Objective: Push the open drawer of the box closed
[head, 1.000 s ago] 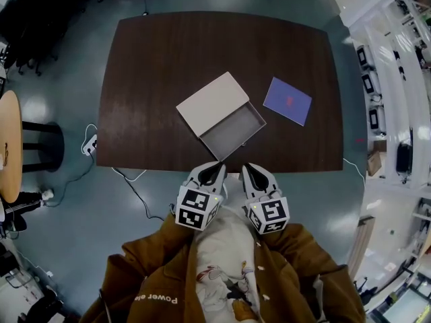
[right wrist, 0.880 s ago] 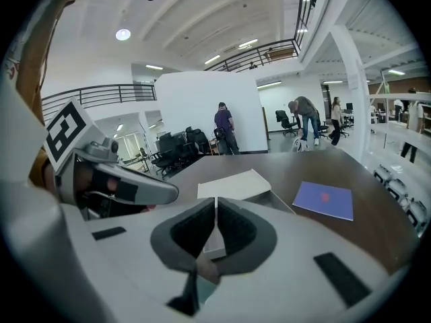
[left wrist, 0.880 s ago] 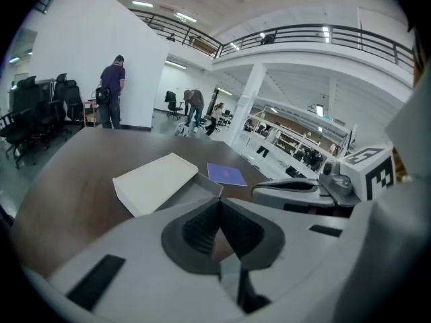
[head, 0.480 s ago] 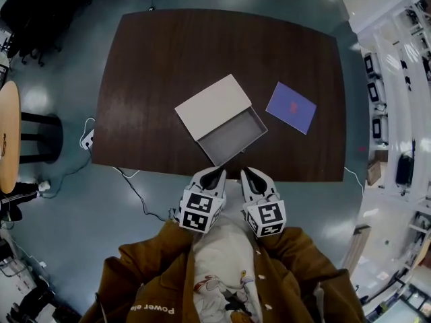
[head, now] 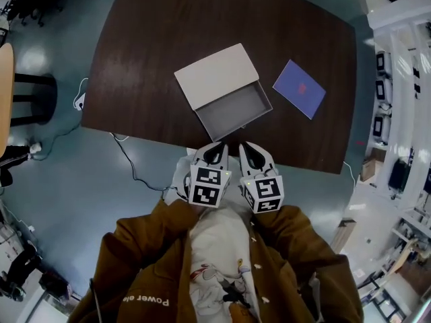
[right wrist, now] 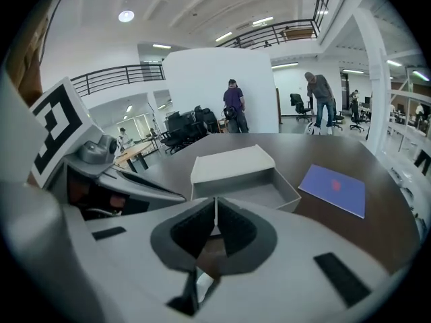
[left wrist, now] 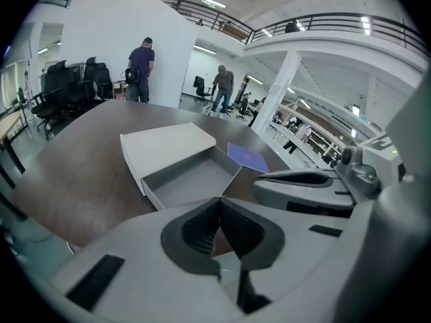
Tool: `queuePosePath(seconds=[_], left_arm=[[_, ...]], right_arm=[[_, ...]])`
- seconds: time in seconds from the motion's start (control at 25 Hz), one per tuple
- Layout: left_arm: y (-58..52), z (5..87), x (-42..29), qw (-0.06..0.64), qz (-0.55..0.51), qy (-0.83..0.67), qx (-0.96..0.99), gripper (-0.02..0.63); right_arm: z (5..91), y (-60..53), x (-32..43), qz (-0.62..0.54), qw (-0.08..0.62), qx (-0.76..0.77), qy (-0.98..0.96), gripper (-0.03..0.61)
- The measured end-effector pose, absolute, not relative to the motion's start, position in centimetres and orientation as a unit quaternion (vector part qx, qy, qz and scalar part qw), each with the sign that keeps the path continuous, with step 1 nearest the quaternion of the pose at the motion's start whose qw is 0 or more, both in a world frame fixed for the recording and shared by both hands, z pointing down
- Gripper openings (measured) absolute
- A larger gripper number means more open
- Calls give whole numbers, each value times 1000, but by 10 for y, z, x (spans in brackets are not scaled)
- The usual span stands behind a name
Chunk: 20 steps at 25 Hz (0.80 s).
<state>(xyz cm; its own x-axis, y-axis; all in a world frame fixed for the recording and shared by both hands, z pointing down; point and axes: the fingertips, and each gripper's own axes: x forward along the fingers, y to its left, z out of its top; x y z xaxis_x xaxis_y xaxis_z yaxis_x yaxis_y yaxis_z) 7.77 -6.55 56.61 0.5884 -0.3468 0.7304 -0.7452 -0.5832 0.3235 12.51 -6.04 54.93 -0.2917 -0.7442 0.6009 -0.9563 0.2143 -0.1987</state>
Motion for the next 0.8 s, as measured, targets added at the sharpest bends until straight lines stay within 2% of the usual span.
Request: queuePosePath(seconds=[0.8], left_arm=[[-52, 643, 105, 387, 351, -378, 765, 6]], right_arm=[[611, -70, 143, 294, 259, 508, -767, 8]])
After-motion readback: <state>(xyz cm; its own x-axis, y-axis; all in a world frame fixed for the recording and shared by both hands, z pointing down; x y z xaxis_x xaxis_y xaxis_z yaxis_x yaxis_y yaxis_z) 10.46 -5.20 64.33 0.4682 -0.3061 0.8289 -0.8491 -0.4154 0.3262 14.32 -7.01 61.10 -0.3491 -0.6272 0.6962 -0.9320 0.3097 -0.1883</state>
